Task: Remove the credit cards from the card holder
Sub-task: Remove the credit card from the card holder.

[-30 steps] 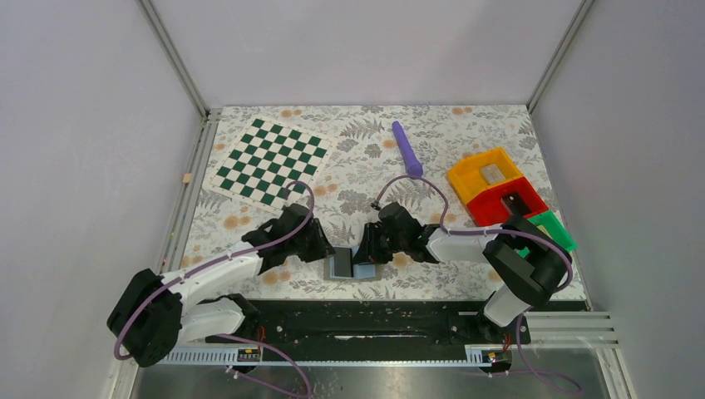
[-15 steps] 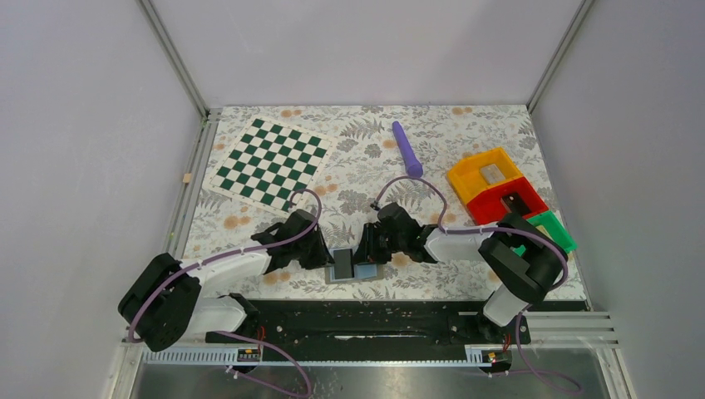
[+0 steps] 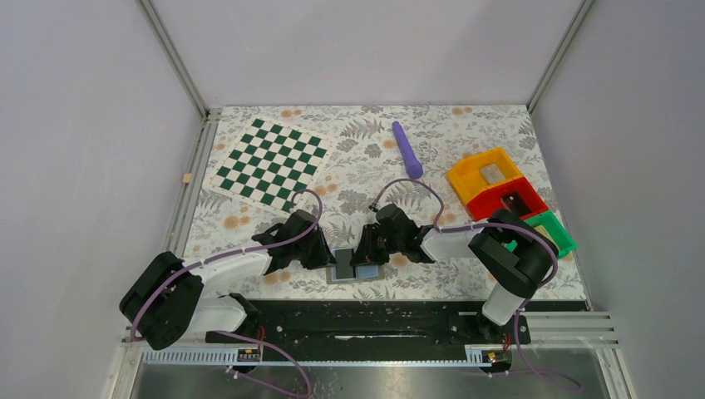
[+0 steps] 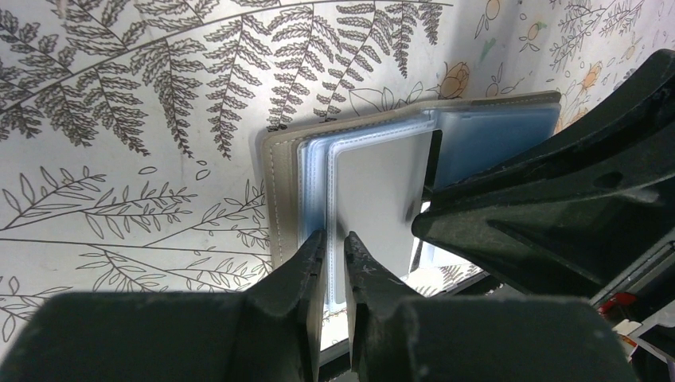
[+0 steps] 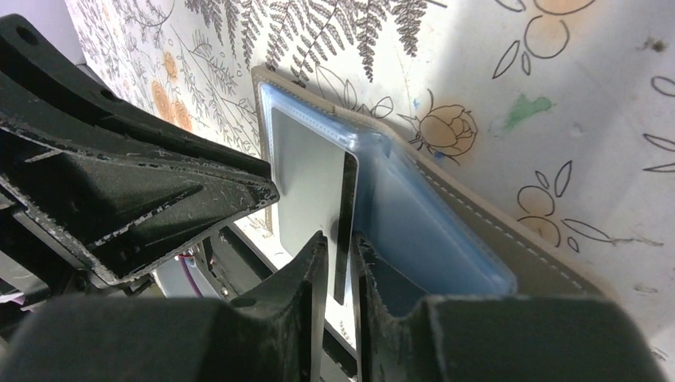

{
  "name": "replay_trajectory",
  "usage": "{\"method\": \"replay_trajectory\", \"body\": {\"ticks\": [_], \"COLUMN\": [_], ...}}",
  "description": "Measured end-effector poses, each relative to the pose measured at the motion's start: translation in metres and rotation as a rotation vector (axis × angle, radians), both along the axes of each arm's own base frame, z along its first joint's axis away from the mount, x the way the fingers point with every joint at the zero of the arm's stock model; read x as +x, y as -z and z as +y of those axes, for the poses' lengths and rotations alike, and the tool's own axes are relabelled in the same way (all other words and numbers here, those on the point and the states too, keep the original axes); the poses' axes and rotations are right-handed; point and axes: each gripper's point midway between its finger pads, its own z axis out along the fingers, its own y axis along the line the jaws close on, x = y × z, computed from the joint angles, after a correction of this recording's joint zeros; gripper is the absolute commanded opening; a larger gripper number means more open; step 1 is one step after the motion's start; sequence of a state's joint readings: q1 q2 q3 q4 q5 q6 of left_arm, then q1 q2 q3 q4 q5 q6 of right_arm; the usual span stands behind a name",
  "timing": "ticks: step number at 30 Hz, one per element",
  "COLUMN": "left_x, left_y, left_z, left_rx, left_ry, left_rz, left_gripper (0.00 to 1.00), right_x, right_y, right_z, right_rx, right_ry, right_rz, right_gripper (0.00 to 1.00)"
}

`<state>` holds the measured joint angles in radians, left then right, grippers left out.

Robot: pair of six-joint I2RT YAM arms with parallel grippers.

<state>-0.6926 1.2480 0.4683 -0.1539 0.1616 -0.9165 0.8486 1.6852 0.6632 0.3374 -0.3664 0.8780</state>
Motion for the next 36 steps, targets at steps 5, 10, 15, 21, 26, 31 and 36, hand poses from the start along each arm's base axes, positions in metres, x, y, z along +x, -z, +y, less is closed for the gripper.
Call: {"method": "replay_trajectory", "body": {"ticks": [5,10,15,21,26,31,36], "left_x": [0.0,0.001,0.005,0.006,0.006,0.006,0.006], "left_y": [0.001,0.002,0.002,0.002,0.002,0.002,0.002], "left_z": [0.0,-0.002,-0.012,-0.013,-0.013,-0.014,-0.014], "left_rx": [0.001,-0.003,-0.016,-0.019,-0.018,-0.018,-0.018], "left_ry": [-0.001,0.002,0.02,0.025,0.026,0.026,0.026], "left_rz": [0.003,0.008,0.025,0.025,0.024,0.025,0.025], "left_gripper": [0.15,0.16,0.16,0.17,0.17,0.17,0.18], "right_x": [0.001,0.002,0.006,0.01,0.009,0.01,0.01], "right_y": [0.003,0.002,-0.004,-0.007,-0.007,-0.01,-0.018], "right_z": [-0.001,-0.006,-0.02,-0.032,-0.037,-0.047,-0.057], "right_rx": [0.018,0.048,0.075,0.079,0.067,0.055,0.046], "right_ry": [0.014,0.022,0.049,0.065,0.061,0.071,0.07], "right_rz": [0.02,0.023,0.015,-0.002,-0.006,-0.015,-0.04], "right_gripper": [0.0,0.0,0.0,0.0,0.0,0.0,0.0]}}
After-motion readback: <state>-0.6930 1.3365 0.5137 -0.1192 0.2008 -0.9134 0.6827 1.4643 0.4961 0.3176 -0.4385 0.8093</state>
